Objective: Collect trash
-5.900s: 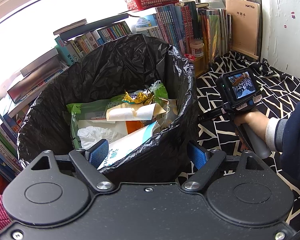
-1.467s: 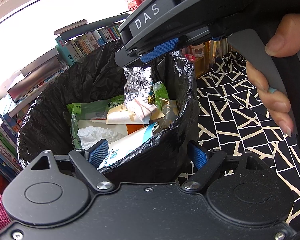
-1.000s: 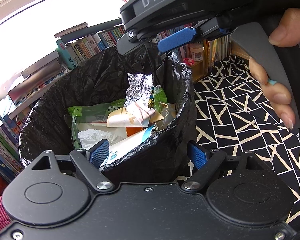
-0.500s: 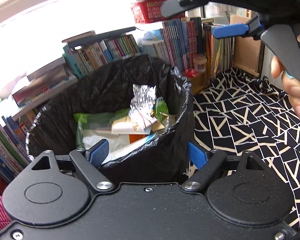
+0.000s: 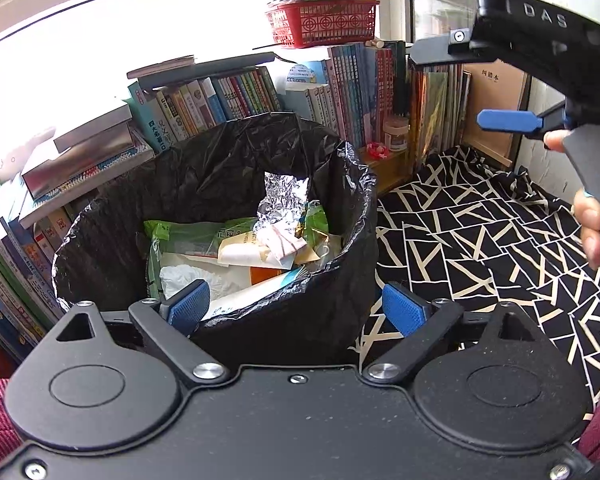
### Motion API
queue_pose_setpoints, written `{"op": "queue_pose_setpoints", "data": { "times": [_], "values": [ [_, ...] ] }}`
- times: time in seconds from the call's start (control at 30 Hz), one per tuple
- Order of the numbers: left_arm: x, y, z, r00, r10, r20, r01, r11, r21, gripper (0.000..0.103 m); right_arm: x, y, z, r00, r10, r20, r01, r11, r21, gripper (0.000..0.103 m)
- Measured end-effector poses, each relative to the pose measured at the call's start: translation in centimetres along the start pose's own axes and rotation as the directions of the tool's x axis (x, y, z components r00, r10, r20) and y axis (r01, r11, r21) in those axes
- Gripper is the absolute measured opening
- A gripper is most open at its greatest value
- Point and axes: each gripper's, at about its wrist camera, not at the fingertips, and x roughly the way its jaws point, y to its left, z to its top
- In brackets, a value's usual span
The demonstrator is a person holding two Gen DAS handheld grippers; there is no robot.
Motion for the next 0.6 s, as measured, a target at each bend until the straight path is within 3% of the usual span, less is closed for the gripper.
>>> {"op": "queue_pose_setpoints", "data": {
  "times": [0.2,0.4,0.6],
  "values": [
    [-0.2,0.1,0.6,0.999,-0.002,-0.034,0.001,1.000,-0.019,0.095,-0.1,0.7,-0.4,0.999,-0.053,-0.001,0.053,0.994,-0.094,0.103],
    [-0.6,-0.1,1.3,0.998,-0.001,-0.058,0.000,1.000,-0.027,0.096,0.1,0.9,-1.1,0.986,-0.150,-0.069,0.139,0.980,-0.140,0.103],
    [-0.8,-0.7,1.9,0.997,-0.029,-0.075,0.028,1.000,-0.011,0.096,-0.3,0.4,-2.2,0.973,-0.210,-0.098,0.197,0.973,-0.124,0.103]
  ]
}}
